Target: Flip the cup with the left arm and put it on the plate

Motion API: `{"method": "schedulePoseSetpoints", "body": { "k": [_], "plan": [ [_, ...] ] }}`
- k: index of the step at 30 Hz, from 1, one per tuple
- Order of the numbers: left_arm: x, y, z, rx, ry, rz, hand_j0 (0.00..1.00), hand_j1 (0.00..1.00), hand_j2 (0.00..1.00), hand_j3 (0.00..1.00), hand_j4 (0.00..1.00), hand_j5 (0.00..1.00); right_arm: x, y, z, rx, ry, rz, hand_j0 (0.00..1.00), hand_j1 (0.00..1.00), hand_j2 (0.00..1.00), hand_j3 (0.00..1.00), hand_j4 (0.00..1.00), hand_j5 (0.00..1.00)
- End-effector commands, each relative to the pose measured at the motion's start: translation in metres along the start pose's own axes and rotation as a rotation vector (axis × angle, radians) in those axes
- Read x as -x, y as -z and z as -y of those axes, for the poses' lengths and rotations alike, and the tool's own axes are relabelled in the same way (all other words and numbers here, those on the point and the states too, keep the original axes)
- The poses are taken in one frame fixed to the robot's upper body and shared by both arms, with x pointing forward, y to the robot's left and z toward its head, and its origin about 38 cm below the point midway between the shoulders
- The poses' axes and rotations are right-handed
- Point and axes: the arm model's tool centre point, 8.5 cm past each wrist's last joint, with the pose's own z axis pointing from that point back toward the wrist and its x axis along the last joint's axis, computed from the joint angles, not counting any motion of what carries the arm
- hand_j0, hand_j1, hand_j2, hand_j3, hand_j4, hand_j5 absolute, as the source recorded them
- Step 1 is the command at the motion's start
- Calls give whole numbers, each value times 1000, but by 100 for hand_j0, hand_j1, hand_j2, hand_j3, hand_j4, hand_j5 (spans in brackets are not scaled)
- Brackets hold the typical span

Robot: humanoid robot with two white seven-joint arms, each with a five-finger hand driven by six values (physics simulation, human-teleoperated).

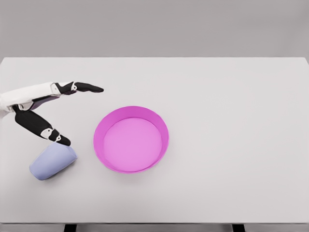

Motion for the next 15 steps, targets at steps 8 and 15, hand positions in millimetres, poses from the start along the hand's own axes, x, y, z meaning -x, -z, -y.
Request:
{"method": "schedulePoseSetpoints", "body": {
  "k": [8, 15],
  "plan": [
    [-12, -9, -19, -101, 29, 22, 100, 100, 100, 100, 100, 100, 0, 0, 0, 0, 0, 0, 100, 100, 100, 100, 100, 100],
    [-11, -42, -20, -277, 20, 8, 100, 100, 100, 100, 100, 100, 0, 0, 0, 0, 0, 0, 100, 100, 100, 100, 100, 100]
  ]
}}
